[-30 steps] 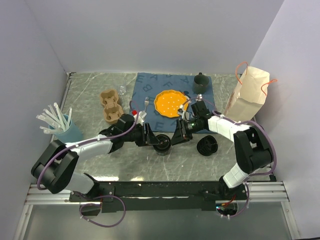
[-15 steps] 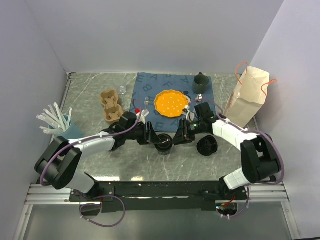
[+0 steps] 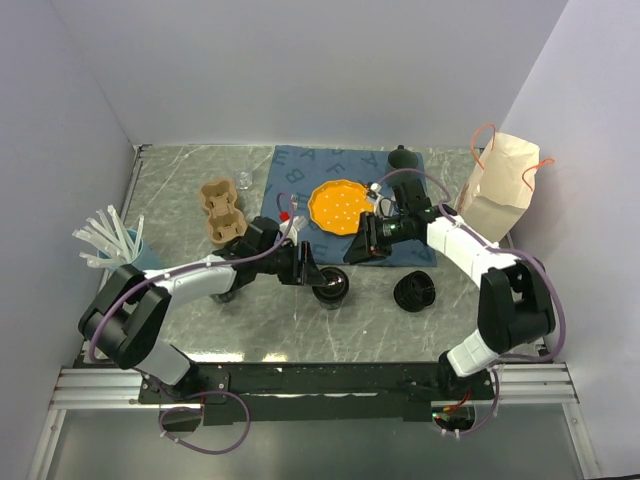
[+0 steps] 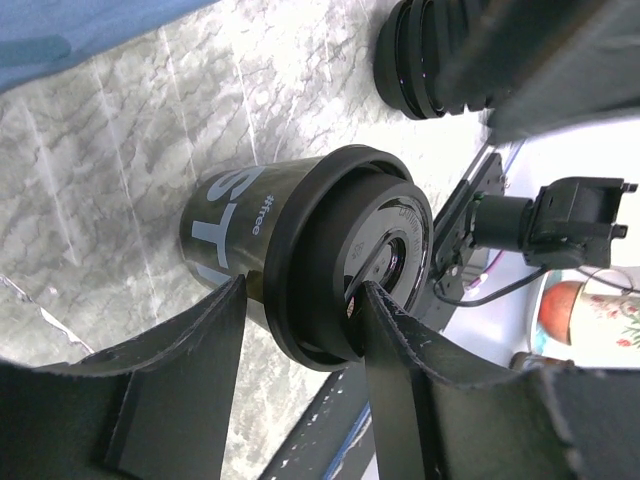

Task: Pack the takeout coffee

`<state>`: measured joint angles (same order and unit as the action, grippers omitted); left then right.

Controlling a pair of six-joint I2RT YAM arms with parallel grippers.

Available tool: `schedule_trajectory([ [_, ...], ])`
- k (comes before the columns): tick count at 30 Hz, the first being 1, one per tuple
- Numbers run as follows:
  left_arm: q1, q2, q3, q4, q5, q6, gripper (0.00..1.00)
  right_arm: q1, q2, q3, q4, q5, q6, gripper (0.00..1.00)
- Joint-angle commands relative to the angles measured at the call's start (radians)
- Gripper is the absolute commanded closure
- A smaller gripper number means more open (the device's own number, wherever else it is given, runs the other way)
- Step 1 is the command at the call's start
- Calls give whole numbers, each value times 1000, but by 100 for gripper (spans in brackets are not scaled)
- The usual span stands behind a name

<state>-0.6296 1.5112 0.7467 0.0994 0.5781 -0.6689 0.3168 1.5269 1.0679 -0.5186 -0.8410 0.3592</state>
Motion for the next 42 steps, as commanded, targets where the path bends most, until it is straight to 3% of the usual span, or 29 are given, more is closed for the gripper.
schedule_trajectory([
  [1,-5,89,-23,-242,-89,181,48,-28,41,23,-17,-62,-75,61],
  [9,-2,165,63,-306,-40,281,49,-28,72,-16,-18,-135,-115,59],
  [14,1,207,89,-314,-34,298,49,-35,69,-58,-20,-106,-126,66],
  [23,-1,236,109,-319,-35,308,49,-48,73,-83,-14,-112,-138,68],
  [34,-1,254,106,-313,-60,298,50,-53,82,-243,176,-122,-2,77],
  [42,-1,270,75,-297,-86,290,50,-91,90,-364,207,-30,38,82],
])
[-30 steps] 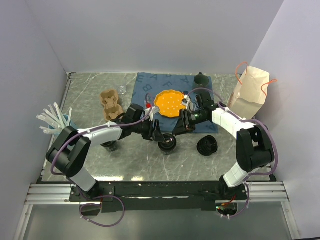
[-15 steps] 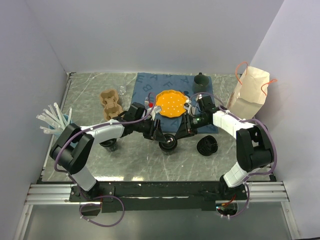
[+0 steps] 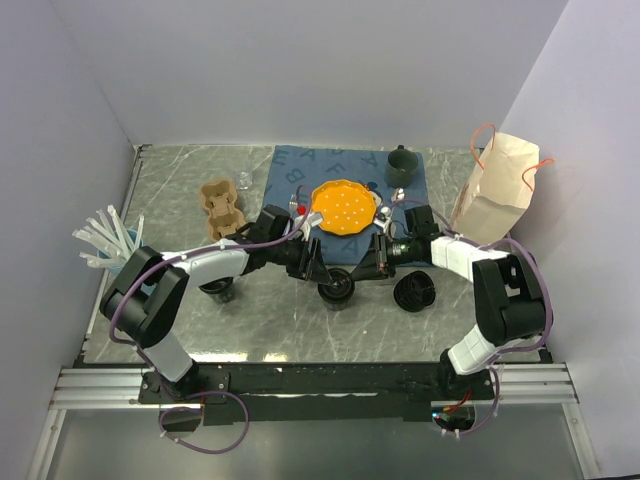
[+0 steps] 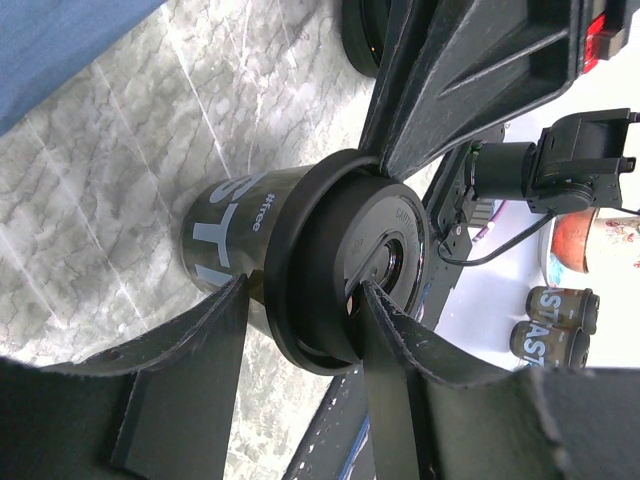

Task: Pack the takeout coffee

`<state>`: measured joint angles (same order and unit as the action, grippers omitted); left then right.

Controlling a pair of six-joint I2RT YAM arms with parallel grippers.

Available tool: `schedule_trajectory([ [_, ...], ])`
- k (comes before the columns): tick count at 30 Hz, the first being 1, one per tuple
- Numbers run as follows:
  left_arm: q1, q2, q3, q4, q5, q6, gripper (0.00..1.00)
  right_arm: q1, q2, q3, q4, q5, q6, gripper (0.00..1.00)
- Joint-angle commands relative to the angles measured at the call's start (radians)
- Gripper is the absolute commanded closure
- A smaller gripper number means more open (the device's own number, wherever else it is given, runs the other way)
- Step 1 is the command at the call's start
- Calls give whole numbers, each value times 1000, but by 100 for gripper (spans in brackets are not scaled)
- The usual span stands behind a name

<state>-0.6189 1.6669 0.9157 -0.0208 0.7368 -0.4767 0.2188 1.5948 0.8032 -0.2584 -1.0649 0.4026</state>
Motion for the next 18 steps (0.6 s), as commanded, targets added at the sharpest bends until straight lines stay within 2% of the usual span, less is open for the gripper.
schedule_trajectory([
  [1,-12,116,-95,-177,-244,95,50,5,22,-117,-44,206,-2,83],
  [9,-12,120,-104,-166,-254,93,51,8,-8,-105,-93,238,50,82],
  [18,-12,136,-64,-197,-235,138,51,5,-150,63,-186,158,48,62],
])
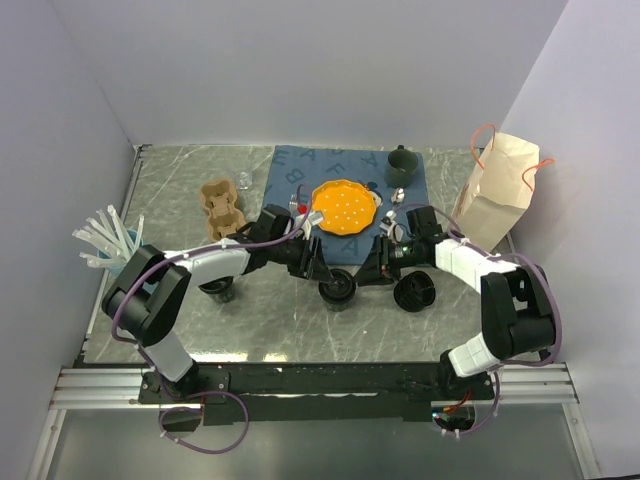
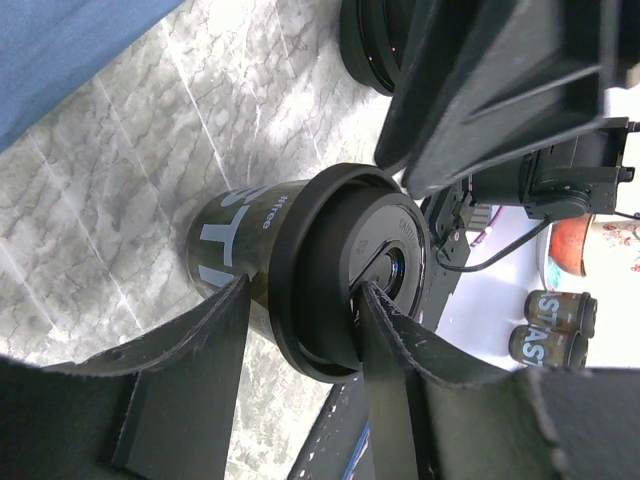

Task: Pack the takeout coffee

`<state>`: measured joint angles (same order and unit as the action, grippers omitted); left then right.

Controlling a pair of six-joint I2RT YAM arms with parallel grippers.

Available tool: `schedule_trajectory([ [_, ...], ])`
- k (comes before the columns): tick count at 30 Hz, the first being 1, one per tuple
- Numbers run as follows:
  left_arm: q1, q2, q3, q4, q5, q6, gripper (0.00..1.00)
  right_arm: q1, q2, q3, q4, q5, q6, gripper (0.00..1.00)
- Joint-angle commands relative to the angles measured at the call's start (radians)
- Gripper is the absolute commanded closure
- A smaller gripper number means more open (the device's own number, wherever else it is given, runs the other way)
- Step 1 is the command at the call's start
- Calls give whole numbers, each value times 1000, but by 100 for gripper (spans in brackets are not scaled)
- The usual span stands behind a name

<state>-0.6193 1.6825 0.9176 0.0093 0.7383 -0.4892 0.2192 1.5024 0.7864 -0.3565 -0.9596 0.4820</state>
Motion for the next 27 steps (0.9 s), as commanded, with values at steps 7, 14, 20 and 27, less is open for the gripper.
schedule_trajectory([
  [7,-11,131,-28,-272,-215,231,51,2,28,208,-139,45,-118,63],
  [14,-11,157,20,-312,-195,294,51,8,127,217,-121,-40,-157,63],
  [20,-11,184,44,-312,-183,296,51,39,176,214,-119,-62,-183,64],
  [27,-11,209,69,-324,-197,293,52,48,202,172,-78,-45,-164,69],
])
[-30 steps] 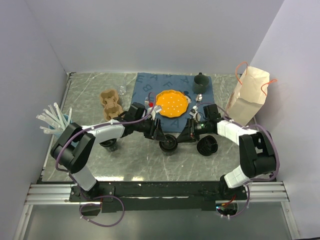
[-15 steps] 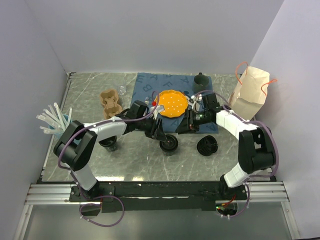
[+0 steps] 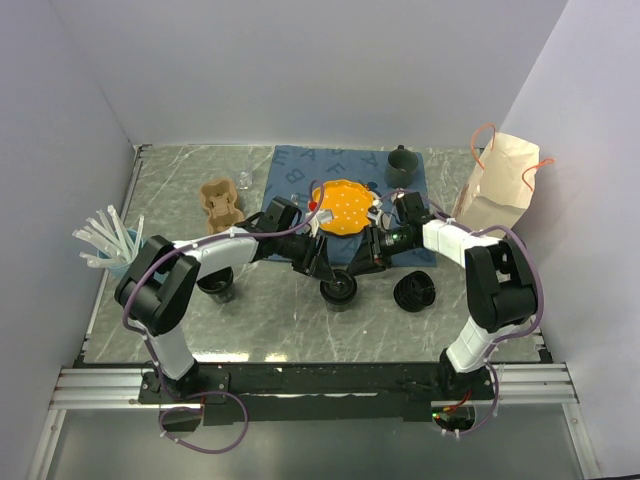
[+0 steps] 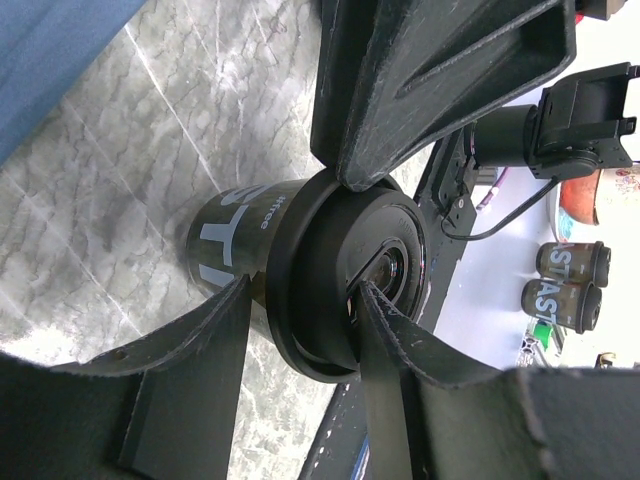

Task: Pack the takeout coffee

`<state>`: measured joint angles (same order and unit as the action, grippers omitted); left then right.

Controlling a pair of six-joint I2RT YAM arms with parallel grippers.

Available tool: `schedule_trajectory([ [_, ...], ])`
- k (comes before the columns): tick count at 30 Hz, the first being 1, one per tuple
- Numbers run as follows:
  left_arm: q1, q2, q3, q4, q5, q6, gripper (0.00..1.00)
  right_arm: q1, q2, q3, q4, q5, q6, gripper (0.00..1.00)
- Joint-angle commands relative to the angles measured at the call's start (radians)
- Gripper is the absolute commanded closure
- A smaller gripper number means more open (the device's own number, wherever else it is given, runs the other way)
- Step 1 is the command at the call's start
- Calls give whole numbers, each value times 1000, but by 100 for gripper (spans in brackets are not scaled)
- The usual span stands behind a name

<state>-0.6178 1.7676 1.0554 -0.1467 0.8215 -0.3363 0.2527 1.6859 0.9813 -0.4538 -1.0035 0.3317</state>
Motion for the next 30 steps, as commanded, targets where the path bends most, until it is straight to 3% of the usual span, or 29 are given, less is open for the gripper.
schedule_trajectory([
  [1,-13,127,-69,-166,-283,141,52,16,17,-29,20,17,-14,71],
  [8,-13,130,-104,-143,-302,122,53,11,41,-128,40,135,16,81],
  [14,-13,105,-126,-113,-317,91,54,13,11,-170,44,151,27,82],
  [23,-13,62,-136,-79,-305,-38,54,-32,-84,112,-178,126,32,66],
  [30,-13,20,-189,-73,-363,-154,54,-43,-170,10,-186,71,0,61],
])
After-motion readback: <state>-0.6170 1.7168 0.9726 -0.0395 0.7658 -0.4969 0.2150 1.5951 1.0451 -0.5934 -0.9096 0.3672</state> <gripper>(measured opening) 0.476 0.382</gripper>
